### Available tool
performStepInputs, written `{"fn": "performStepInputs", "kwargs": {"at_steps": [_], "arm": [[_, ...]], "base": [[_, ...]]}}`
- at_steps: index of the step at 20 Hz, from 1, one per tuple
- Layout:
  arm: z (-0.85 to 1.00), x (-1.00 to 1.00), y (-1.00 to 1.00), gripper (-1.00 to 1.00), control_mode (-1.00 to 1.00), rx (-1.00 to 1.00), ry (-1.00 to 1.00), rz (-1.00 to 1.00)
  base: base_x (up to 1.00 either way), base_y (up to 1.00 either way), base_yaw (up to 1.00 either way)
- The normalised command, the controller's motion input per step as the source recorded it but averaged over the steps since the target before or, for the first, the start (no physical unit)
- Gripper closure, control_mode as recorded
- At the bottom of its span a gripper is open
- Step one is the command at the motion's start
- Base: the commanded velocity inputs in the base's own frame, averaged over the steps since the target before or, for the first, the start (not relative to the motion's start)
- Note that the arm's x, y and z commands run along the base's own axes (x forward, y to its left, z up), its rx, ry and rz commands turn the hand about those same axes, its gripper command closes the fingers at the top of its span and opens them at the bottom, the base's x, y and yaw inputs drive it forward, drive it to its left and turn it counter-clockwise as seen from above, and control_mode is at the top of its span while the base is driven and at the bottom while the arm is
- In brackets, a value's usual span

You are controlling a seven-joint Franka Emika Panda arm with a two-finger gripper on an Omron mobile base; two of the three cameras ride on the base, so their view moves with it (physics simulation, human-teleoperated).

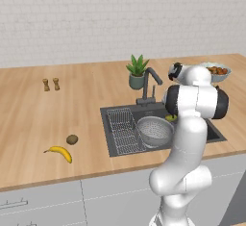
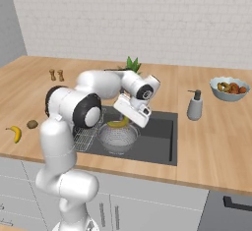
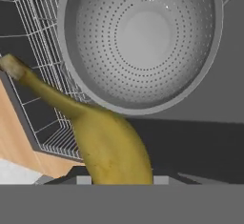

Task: Put the colander in the sink, put the kiwi, banana, banana in the colander, and turn on the sink faucet and pour water over the colander.

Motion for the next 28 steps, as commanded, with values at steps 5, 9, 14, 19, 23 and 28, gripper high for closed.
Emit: {"fn": "performStepInputs", "kwargs": {"at_steps": [5, 9, 14, 19, 23, 28], "arm": [[-0.42, 0.15, 0.02, 1.00, -1.00, 0.00, 0.00, -0.05], [-0.39, 0.13, 0.00, 1.00, -1.00, 0.00, 0.00, -0.03], [-0.30, 0.48, 0.01, 1.00, -1.00, 0.00, 0.00, -0.05], [-0.25, 0.47, 0.03, 1.00, -1.00, 0.00, 0.00, -0.06], [-0.35, 0.13, 0.08, 1.00, -1.00, 0.00, 0.00, -0.05], [-0.39, 0.13, 0.14, 1.00, -1.00, 0.00, 0.00, -0.06]], "base": [[0.00, 0.00, 0.00], [0.00, 0.00, 0.00], [0.00, 0.00, 0.00], [0.00, 0.00, 0.00], [0.00, 0.00, 0.00], [0.00, 0.00, 0.00]]}}
